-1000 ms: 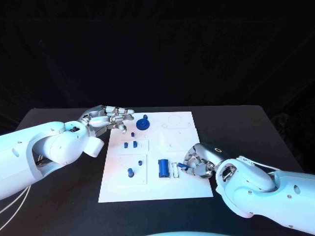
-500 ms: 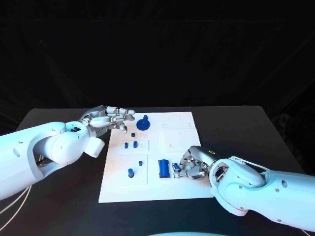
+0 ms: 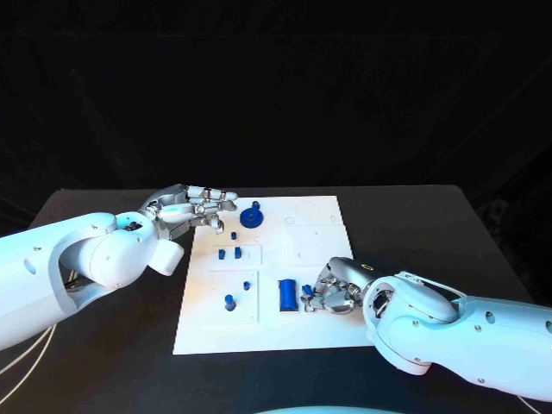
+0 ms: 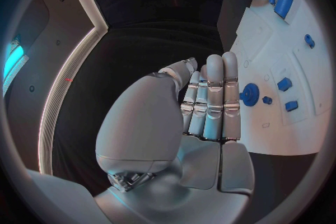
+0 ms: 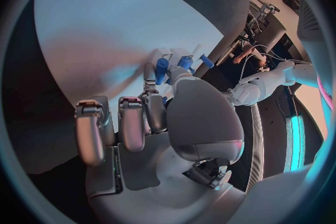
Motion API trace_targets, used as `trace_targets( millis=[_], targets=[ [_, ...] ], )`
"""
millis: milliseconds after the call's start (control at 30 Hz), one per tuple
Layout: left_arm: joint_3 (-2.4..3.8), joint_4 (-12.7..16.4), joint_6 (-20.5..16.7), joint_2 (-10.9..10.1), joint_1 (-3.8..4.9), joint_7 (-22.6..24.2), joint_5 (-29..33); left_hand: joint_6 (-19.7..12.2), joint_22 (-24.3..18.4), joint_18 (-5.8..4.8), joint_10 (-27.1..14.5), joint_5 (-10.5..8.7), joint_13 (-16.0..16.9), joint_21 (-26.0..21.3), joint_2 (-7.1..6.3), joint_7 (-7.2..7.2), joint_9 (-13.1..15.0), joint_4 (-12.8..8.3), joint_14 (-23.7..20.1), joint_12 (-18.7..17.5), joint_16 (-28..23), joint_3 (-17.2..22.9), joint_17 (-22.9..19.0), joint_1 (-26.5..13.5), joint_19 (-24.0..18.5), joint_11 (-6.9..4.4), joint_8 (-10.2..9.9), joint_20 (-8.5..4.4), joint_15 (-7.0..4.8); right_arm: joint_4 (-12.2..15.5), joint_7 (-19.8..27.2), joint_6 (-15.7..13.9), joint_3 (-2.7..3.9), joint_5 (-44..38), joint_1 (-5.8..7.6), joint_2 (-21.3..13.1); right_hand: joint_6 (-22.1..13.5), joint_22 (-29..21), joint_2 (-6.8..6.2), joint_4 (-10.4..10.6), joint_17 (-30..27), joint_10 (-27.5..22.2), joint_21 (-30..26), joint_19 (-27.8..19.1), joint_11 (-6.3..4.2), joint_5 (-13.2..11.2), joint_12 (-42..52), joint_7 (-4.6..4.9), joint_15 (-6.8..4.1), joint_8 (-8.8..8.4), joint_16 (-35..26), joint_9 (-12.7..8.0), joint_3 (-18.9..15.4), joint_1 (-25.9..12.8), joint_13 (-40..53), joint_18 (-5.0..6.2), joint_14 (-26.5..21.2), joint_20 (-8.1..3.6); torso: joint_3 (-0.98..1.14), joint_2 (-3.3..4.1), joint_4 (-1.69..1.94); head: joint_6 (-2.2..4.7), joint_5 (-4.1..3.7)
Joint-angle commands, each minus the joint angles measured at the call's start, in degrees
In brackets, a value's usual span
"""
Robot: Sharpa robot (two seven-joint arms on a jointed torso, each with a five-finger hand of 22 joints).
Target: Assemble the parts on the task board
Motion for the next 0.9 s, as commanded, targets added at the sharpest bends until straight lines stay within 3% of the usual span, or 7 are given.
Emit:
trace_targets(
  millis=[33,233,467,900],
  targets=[
    [0.04,0.2,1.0,0.0,0.03,0.1,0.3,0.1,-0.1,0.79,-0.3,0.12,0.1,-0.3,0.38,-0.21,-0.1,0.0,-0.4,0.3,-0.3,-0.4,-0.1,-0.2,-0.3,0.09,0.3,0.04,-0.03,0.1,-0.5,1.8,-0.14,0.0,-0.19,0.2,0.2,15.1,0.01,0.0,8.3,0.8,0.3,6.1,-0.01,0.4,0.3,0.20,-0.47,0.15,0.3,0.1,-1.4,-1.8,4.2,-0.81,4.6,-0.44,-0.01,0.01,0.00,0.05,0.02],
    [0.04,0.2,1.1,0.0,0.03,-0.1,0.3,0.1,-0.1,0.79,-0.3,0.12,0.1,-0.3,0.38,-0.21,-0.1,0.0,-0.4,0.3,-0.3,-0.4,-0.1,-0.2,-0.3,0.09,0.3,0.04,-0.03,0.2,-0.4,1.6,-0.14,-0.5,-0.19,0.0,0.2,15.1,0.60,0.0,8.2,0.8,0.3,6.1,-0.08,-2.1,0.3,0.10,-0.53,0.30,0.2,0.3,-3.8,-4.1,4.4,-0.81,4.5,-0.48,0.00,-0.02,-0.04,-0.04,0.06],
    [0.04,0.1,1.2,-0.1,0.03,-0.2,0.3,0.0,-0.1,0.81,-0.4,0.13,0.1,-0.4,0.39,-0.21,-0.1,-0.1,-0.4,0.4,-0.3,-0.4,-0.1,-0.1,-0.3,0.09,0.3,0.04,-0.05,1.2,0.0,1.0,-0.14,-1.2,-0.22,-0.8,0.1,15.1,0.88,0.1,8.1,0.8,0.3,6.1,-0.09,-3.0,0.4,0.08,-0.55,0.41,0.1,0.5,-5.4,-5.2,4.5,-0.81,4.5,-0.50,0.08,-0.04,-0.07,-0.07,0.13],
    [0.04,0.0,1.2,-0.1,0.03,-0.3,0.3,0.0,-0.1,0.80,-0.5,0.13,0.0,-0.4,0.38,-0.20,-0.1,0.0,-0.4,0.4,-0.3,-0.4,-0.1,-0.1,-0.3,0.11,0.3,0.04,-0.04,2.9,0.1,0.2,-0.13,-2.5,-0.24,-2.5,0.0,15.1,1.80,0.0,8.2,0.9,0.3,6.1,-0.14,-1.9,0.4,0.01,-0.58,0.57,0.2,0.7,-7.0,-6.3,4.6,-0.81,4.5,-0.52,0.05,-0.01,-0.05,-0.06,0.09]
  ],
)
